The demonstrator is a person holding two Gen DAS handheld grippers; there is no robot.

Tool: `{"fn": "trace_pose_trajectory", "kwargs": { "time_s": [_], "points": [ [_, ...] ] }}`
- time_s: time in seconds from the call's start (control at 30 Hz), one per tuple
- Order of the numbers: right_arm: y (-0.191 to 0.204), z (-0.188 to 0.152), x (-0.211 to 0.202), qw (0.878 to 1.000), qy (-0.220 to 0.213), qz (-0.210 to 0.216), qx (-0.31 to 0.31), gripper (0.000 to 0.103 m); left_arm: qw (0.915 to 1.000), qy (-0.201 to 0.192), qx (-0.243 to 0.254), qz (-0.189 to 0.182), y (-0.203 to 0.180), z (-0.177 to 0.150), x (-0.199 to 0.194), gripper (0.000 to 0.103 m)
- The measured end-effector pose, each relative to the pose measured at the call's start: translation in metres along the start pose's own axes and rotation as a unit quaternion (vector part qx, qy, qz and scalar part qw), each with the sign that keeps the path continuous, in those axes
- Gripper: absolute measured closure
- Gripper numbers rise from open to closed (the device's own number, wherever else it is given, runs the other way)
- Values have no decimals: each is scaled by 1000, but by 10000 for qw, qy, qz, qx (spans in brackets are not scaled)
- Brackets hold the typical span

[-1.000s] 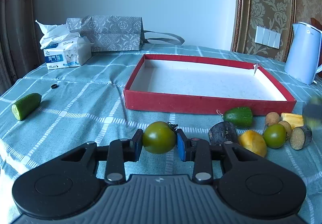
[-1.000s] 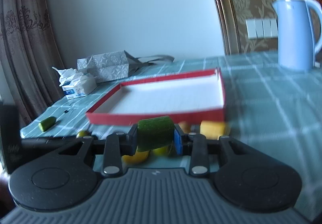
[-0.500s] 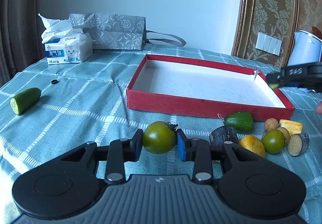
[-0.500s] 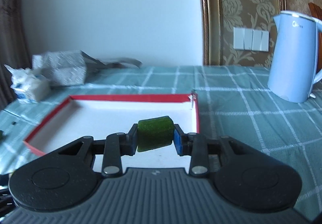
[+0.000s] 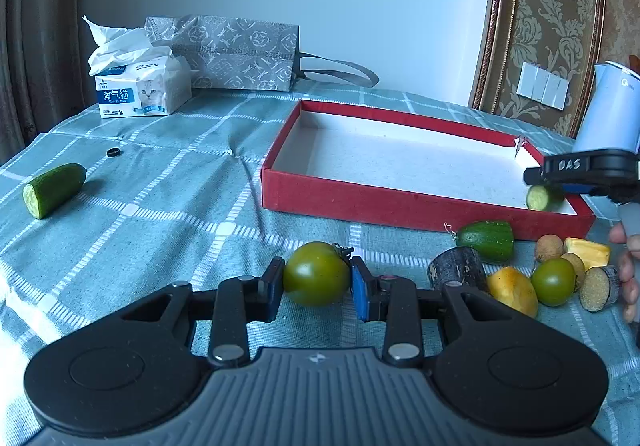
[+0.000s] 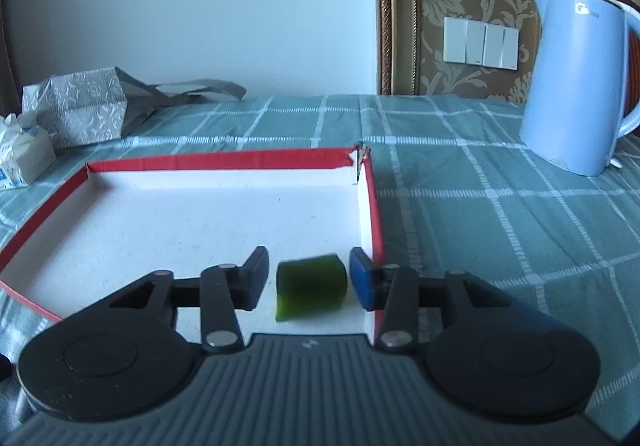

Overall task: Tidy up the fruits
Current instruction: 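Lower the cucumber chunk into the tray and open the right gripper, then carry the green tomato into the tray and open the left gripper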

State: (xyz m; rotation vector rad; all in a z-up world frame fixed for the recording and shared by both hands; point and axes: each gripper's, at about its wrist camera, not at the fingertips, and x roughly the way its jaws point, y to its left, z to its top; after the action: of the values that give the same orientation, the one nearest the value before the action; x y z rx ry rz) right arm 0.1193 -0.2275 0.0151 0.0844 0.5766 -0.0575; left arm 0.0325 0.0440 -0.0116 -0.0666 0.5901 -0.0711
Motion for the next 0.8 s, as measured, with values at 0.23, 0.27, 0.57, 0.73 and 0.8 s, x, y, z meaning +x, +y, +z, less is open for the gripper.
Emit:
{"fn": "trace_pose_trajectory", "kwargs": {
  "time_s": [0.23, 0.27, 0.57, 0.73, 0.8],
  "points": [
    [-2, -5, -59, 9975, -661, 213, 107, 50, 9999, -37, 87, 136, -2, 0, -1, 69],
    [-3, -9, -72, 9966, -751, 310, 139, 43, 9998, -41, 85, 158, -2, 0, -2, 69],
    [3, -88, -150, 9868, -1157, 1131, 9, 33, 9985, -227, 196, 455, -4, -2, -9, 69],
    [1, -96, -156, 9828, -1484, 1098, -12, 27, 9974, -329, 161, 615, -4, -2, -12, 69],
    [0, -99, -154, 9826, -1570, 987, -7, 23, 9970, -324, 164, 681, -4, -2, -13, 69]
  ]
}}
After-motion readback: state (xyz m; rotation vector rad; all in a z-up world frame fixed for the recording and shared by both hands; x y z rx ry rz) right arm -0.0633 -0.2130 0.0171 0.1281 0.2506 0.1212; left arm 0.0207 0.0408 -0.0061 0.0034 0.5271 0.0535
